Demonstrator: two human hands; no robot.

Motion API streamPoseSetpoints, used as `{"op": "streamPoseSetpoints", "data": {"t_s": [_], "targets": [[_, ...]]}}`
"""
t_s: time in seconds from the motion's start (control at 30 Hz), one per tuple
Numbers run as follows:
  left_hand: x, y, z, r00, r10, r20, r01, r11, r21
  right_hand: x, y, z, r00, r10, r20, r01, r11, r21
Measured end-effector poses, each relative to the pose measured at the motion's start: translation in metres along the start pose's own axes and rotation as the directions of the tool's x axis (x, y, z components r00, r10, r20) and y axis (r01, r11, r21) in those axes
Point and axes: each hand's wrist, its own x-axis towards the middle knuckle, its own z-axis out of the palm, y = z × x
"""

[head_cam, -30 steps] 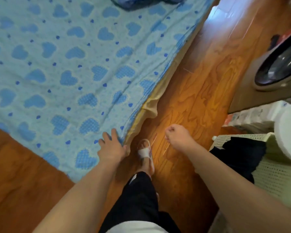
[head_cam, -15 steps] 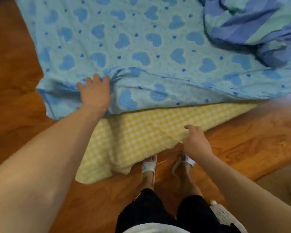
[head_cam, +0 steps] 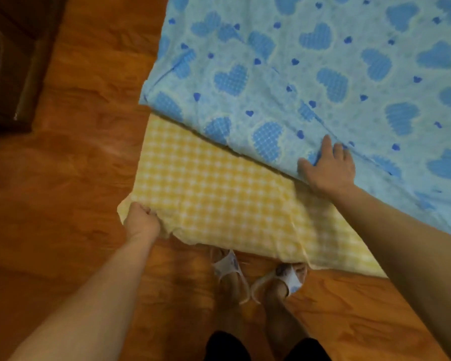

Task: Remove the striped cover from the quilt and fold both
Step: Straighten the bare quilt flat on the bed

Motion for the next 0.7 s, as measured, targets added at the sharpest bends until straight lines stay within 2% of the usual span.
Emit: {"op": "streamPoseSetpoints", "data": {"t_s": [0.1, 0.17, 0.23, 0.33, 0.43, 0.47, 0.53, 0.57, 0.63, 0.67, 0.7], "targets": [[0.007, -0.002, 0.001, 0.984, -0.176, 0.013, 0.176, 0.977, -0.122, 0.018, -0.014, 0.005, 0.997, 0.054, 0.056, -0.055, 0.998, 0.020], [0.013, -0.008, -0.003, 0.975, -0.221, 0.027, 0.222, 0.970, -0.095, 0.032, -0.020, -0.003, 0.999, 0.037, -0.040, -0.038, 0.999, -0.022], [0.027, -0.014, -0.007, 0.985, -0.175, 0.004, 0.175, 0.982, -0.068, 0.054, -0.028, -0.013, 0.998, 0.018, -0.058, -0.016, 0.999, 0.038], [0.040, -0.030, -0.012, 0.990, -0.060, -0.125, 0.056, 0.998, -0.037, 0.074, -0.052, -0.018, 0.997, -0.032, 0.066, 0.006, 0.934, 0.357], [0.039, -0.051, -0.028, 0.995, -0.039, -0.092, 0.049, 0.993, 0.108, 0.061, -0.074, -0.023, 0.993, -0.068, 0.093, 0.019, 0.892, 0.452], [0.040, -0.055, -0.035, 0.994, -0.044, -0.098, 0.058, 0.988, 0.143, 0.051, -0.080, -0.029, 0.975, -0.113, 0.193, 0.006, 0.876, 0.482], [0.046, -0.058, -0.049, 0.996, -0.050, -0.072, 0.061, 0.984, 0.166, 0.027, -0.085, -0.043, 0.846, -0.288, 0.448, -0.018, 0.826, 0.564], [0.049, -0.055, -0.054, 0.997, -0.063, -0.042, 0.069, 0.987, 0.148, 0.013, -0.089, -0.048, 0.775, -0.395, 0.493, 0.037, 0.807, 0.589], [0.056, -0.047, -0.065, 0.991, -0.134, -0.005, 0.134, 0.989, 0.059, -0.021, -0.102, -0.045, 0.699, -0.569, 0.434, 0.303, 0.785, 0.540], [0.058, -0.043, -0.069, 0.985, -0.173, 0.002, 0.173, 0.985, -0.015, -0.036, -0.107, -0.032, 0.651, -0.675, 0.347, 0.483, 0.721, 0.497], [0.057, -0.039, -0.074, 0.979, -0.202, 0.023, 0.203, 0.969, -0.140, -0.054, -0.111, -0.013, 0.550, -0.782, 0.294, 0.636, 0.620, 0.460]]}}
